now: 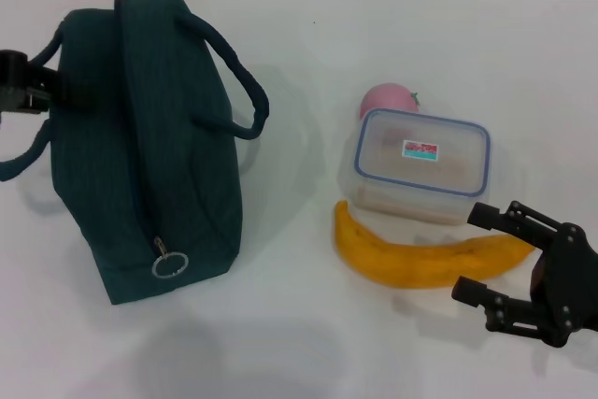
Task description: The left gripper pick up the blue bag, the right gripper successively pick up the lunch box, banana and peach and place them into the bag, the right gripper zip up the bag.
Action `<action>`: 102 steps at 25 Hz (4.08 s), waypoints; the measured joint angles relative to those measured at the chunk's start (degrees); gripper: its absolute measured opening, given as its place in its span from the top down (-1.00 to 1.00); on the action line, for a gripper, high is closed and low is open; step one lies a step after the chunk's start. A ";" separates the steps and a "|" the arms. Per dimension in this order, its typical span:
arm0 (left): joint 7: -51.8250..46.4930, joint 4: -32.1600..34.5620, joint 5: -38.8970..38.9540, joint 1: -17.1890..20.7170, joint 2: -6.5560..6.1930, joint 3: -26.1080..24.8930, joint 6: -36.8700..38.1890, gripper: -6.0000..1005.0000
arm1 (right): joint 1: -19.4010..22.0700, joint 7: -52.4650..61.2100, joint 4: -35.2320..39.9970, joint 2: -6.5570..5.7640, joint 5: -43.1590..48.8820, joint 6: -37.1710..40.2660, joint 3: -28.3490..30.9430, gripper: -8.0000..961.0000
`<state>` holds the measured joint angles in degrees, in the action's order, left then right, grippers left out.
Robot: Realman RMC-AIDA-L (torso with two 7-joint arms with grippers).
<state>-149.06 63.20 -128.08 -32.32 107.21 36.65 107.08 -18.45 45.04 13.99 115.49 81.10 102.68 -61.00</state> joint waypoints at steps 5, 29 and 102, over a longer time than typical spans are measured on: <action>-0.58 -0.21 1.95 0.01 -0.26 -0.08 0.64 0.44 | 0.33 4.41 -1.50 -0.02 -5.36 0.36 0.01 -0.78; -0.95 -0.29 7.59 0.26 -0.51 0.16 3.05 0.91 | -2.34 58.77 -9.46 -2.82 -20.78 -19.80 -0.79 -0.78; -0.40 0.17 7.84 0.22 -0.69 -0.05 3.13 0.92 | -5.78 62.58 -5.77 -1.93 -15.42 -11.56 4.45 0.75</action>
<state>-149.46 63.37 -120.24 -32.10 106.52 36.60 110.21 -24.23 107.62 8.21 113.55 65.68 91.12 -56.55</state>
